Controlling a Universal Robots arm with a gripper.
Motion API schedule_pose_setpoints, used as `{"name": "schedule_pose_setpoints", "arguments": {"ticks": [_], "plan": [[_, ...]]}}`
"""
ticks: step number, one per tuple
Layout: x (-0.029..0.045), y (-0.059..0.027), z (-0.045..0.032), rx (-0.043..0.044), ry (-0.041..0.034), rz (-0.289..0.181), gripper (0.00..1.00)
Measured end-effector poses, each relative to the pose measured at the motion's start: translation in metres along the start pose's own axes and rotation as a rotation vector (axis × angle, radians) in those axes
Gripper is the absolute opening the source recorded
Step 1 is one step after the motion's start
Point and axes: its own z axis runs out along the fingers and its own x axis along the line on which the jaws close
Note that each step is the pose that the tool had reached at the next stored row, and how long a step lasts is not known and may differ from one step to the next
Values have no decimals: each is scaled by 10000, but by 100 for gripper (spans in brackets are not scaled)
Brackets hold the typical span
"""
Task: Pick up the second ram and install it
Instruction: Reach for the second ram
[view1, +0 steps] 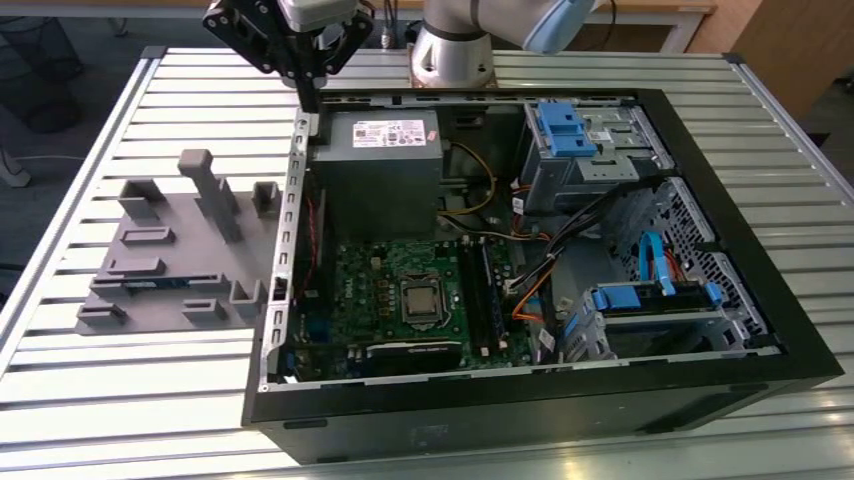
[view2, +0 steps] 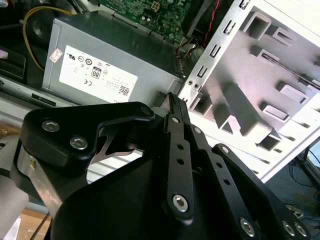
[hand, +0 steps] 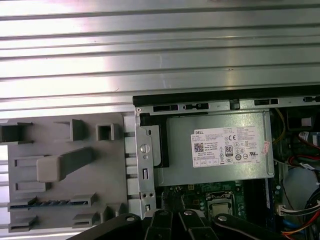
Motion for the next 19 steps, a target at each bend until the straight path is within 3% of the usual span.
{"name": "schedule_pose_setpoints", "arguments": {"ticks": [19], "plan": [[114,-9,-2,0,0,0,11]]}}
